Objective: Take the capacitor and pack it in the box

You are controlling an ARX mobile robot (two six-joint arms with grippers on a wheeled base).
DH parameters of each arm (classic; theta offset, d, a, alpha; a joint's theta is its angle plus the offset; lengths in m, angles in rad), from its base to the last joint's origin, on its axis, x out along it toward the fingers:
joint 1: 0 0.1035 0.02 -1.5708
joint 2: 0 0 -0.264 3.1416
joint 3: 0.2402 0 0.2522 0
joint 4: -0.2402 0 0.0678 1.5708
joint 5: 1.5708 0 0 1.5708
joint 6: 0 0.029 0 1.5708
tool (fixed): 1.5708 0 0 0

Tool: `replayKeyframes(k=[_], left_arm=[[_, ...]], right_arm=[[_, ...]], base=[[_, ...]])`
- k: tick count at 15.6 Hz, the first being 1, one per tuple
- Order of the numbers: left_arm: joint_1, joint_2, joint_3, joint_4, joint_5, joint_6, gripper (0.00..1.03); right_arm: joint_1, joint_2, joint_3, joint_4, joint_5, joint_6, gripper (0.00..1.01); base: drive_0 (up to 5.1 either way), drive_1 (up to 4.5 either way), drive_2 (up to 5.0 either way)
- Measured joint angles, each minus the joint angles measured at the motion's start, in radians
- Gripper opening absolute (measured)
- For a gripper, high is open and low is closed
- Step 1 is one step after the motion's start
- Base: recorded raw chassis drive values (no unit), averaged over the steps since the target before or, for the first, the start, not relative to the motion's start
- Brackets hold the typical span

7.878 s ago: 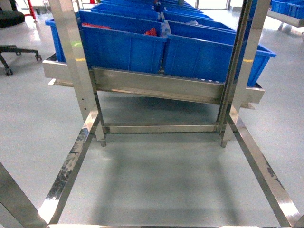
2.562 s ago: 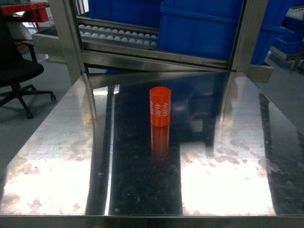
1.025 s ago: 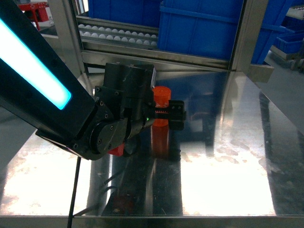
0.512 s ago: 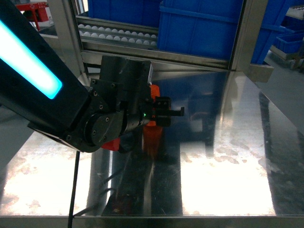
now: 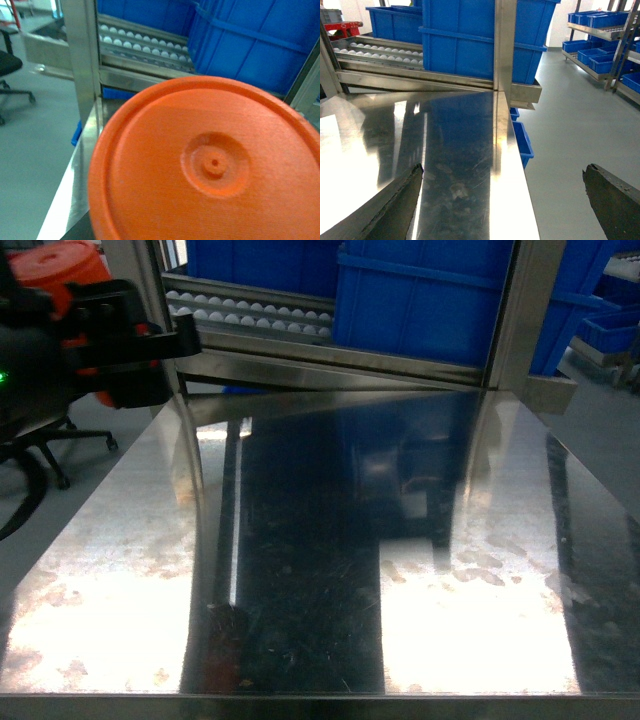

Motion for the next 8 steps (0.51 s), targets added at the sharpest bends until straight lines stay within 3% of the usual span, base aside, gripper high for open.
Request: replayKeyframes(k=[2,3,4,5,8], left_arm=[[-0.025,-0.198,-0.137,0.019,-0.068,0.055,0.45],[-0.031,-0.282,-0.195,-0.029,-0.084,0.056,0.45],[-0.034,-0.352,-0.251,-0.09,-0.081,0.044,0.45],[-0.029,-0.425,-0.299,-0.171,-0.035,0.006,0.45],[-0.028,-0.449,-0.311,-0.172,-0.018,-0.023,0.45]], right_arm=[[0.0,0.0,0.0,0.0,0.0,0.0,0.98],[0.0,0.0,0.0,0.0,0.0,0.0,0.98],[0.0,0.0,0.0,0.0,0.0,0.0,0.98],[0.0,0.0,0.0,0.0,0.0,0.0,0.98],[0.0,0.0,0.0,0.0,0.0,0.0,0.98]], base=[[0.0,0.0,0.0],[0.0,0.0,0.0],[0.0,0.0,0.0],[0.0,0.0,0.0],[0.0,0.0,0.0]])
